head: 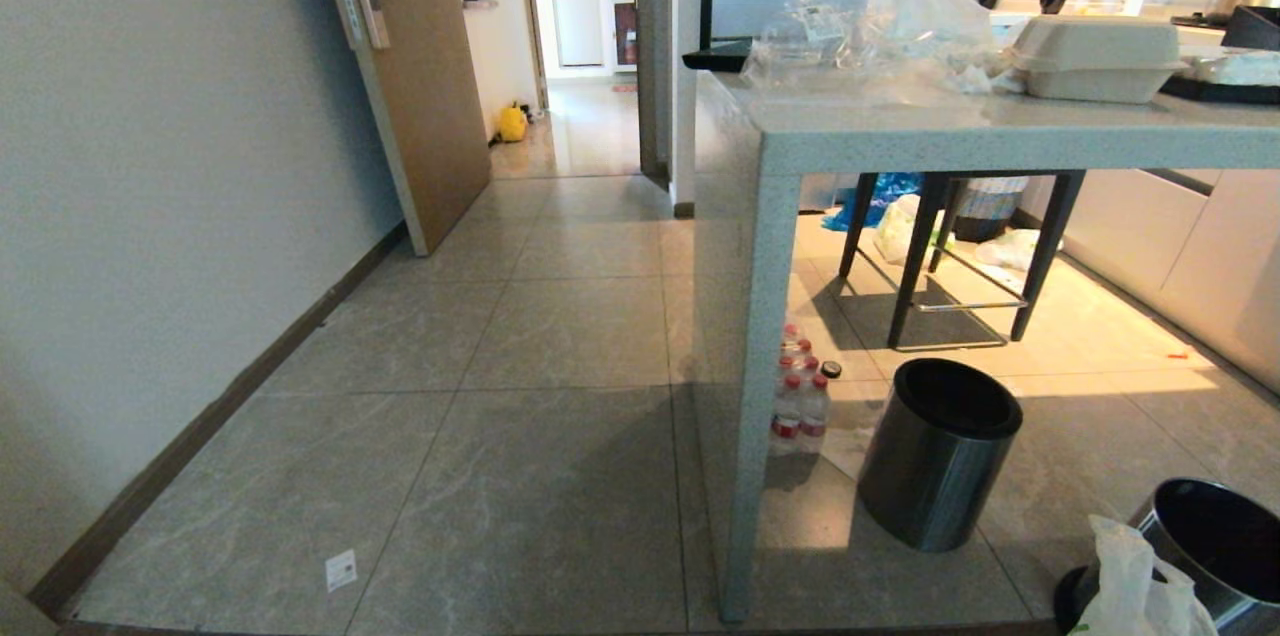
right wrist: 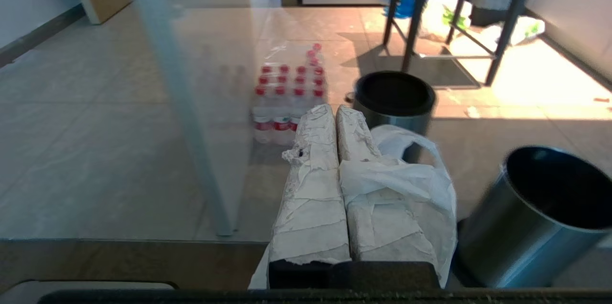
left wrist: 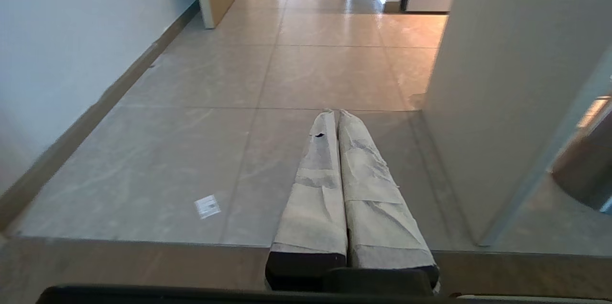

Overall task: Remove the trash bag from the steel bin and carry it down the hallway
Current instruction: Put the trash bag at the door

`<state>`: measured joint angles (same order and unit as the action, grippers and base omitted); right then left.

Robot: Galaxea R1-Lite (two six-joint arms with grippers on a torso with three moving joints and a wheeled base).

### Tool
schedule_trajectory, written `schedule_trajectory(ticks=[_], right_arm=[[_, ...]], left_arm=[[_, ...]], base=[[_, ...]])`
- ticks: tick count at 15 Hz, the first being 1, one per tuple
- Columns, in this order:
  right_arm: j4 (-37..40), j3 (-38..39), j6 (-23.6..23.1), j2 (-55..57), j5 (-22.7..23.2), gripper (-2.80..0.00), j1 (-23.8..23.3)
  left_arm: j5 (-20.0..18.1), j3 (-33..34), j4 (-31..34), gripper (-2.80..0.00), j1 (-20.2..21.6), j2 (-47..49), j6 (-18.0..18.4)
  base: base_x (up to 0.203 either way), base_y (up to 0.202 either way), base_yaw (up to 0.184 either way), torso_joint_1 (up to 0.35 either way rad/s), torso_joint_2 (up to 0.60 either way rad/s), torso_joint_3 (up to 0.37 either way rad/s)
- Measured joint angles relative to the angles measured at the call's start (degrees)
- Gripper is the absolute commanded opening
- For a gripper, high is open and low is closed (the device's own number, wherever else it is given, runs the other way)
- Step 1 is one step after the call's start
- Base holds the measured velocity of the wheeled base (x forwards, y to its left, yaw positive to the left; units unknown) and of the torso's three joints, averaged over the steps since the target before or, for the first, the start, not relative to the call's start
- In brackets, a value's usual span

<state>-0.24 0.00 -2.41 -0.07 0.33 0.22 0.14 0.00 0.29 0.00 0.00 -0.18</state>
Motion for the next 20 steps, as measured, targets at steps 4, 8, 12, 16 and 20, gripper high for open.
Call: schedule_trajectory(ticks=[4,8,12,16,20], right_arm=[[0.0,0.0,0.0,0.0,0.0,-2.8,0.0],[0.0,0.0,-0.01,0.0,0.01,-2.8,0.02],[0.0,0.0,0.0,0.0,-0.01,-2.8,0.02],[0.02,0.0,0.0,0.0,0.0,-2.8,0.02],[0.02,0.0,-0.01,0.0,-0.02,-2.8,0.02]], left_arm=[[0.02,0.0,-0.01,-2.8,0.0,0.0,0.02],[0.02,0.0,-0.02,-2.8,0.0,0.0,0.05],[0.02,0.0,-0.05,-2.8,0.0,0.0,0.02],[0.0,0.0,-0.04,-2.8,0.0,0.0,0.02],[0.0,0.0,-0.02,-2.8,0.0,0.0,0.02]], base=[[0.0,0.191,-0.001,0.003,0.0,0.001],[0.0,0.192,0.001,0.001,0.0,0.0],[0.0,0.19,0.0,0.006,0.0,0.002],[0.0,0.193,0.0,0.004,0.0,0.0],[0.0,0.191,0.001,0.002,0.0,0.002]])
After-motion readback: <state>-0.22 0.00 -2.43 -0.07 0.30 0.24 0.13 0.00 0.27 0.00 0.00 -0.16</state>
